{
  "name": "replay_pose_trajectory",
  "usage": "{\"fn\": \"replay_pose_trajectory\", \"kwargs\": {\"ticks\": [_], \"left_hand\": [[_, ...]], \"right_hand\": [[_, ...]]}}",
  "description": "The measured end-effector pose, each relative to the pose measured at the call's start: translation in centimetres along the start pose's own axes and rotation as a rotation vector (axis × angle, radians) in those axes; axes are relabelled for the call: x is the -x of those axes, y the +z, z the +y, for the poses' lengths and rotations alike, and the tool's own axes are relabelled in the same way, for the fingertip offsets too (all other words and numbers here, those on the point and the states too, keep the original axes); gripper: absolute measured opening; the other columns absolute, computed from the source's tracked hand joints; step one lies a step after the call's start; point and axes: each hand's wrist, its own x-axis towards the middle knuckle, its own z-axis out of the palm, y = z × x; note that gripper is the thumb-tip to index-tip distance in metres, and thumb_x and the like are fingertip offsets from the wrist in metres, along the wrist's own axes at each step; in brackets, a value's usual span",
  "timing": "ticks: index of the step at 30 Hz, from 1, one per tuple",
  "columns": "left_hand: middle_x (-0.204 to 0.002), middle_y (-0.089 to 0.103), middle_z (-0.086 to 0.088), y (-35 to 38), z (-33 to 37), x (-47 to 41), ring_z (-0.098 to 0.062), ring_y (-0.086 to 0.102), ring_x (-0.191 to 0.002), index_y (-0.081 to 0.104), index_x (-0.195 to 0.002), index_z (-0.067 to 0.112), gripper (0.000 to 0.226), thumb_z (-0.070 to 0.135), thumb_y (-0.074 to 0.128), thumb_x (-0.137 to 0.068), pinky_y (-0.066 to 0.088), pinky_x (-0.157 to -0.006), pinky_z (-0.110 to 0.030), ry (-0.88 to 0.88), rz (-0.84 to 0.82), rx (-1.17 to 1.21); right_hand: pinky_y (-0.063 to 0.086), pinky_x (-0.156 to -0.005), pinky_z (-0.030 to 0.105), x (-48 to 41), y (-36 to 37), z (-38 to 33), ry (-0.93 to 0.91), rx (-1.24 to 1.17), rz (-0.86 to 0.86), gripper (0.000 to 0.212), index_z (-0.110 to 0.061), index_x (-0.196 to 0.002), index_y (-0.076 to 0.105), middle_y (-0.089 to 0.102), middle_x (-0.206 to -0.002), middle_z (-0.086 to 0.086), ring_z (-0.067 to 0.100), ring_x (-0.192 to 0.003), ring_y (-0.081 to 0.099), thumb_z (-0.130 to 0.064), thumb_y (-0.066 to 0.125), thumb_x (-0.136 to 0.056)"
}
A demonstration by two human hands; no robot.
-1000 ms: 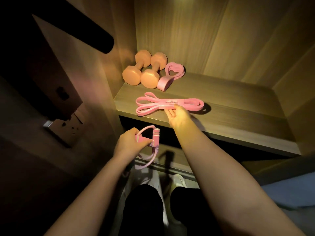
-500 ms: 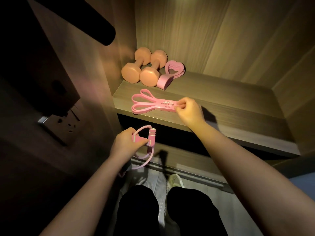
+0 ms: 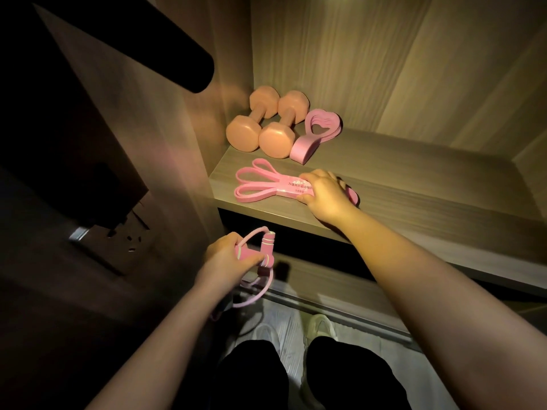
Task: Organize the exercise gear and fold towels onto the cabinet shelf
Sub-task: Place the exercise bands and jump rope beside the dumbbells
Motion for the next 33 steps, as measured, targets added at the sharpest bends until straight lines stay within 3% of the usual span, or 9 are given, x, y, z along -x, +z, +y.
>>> {"fn": "replay_pose_trajectory", "kwargs": {"ticks": [4,10,21,33], "left_hand": [[-0.077,0.063,0.001,-0.2,0.0,-0.2,-0.013,0.059,-0.067,0.058,-0.076,0.018,0.037,0.043,0.083,-0.064,0.044,-0.05,-0.024,-0.04,0.003,0.027],[-0.074,0.062,0.004,0.1,-0.1,-1.1,-0.014,0.059,-0.067,0.06,-0.075,0.018,0.033,0.037,0.085,-0.066,0.054,-0.063,-0.033,-0.07,0.04,0.018],[-0.075,0.062,0.006,0.0,0.1,-1.9,-0.015,0.06,-0.07,0.056,-0.07,0.022,0.035,0.044,0.083,-0.064,0.047,-0.058,-0.027,-0.059,0.071,-0.012],[-0.08,0.062,0.002,0.2,0.6,-1.2,-0.018,0.061,-0.074,0.058,-0.078,0.019,0.036,0.044,0.081,-0.067,0.052,-0.064,-0.034,-0.009,0.028,-0.044]], "right_hand": [[0.033,-0.096,0.037,-1.4,0.3,-2.0,-0.013,-0.036,0.016,0.046,-0.019,-0.136,0.052,0.05,-0.133,0.007,0.028,-0.12,0.042,-0.027,0.063,-0.092],[0.031,-0.099,0.039,-3.1,1.0,-4.0,-0.045,-0.036,-0.018,0.046,-0.018,-0.136,0.052,0.047,-0.136,0.008,0.029,-0.125,0.038,-0.03,0.062,-0.093],[0.035,-0.1,0.043,-4.0,1.6,-4.9,0.045,0.034,-0.013,0.039,-0.017,-0.128,0.057,0.048,-0.13,0.01,0.031,-0.123,0.04,-0.03,0.063,-0.092],[0.032,-0.104,0.045,-3.1,1.7,-5.5,-0.032,0.121,-0.058,0.043,-0.016,-0.135,0.049,0.045,-0.134,0.01,0.03,-0.126,0.038,-0.031,0.058,-0.095]]}}
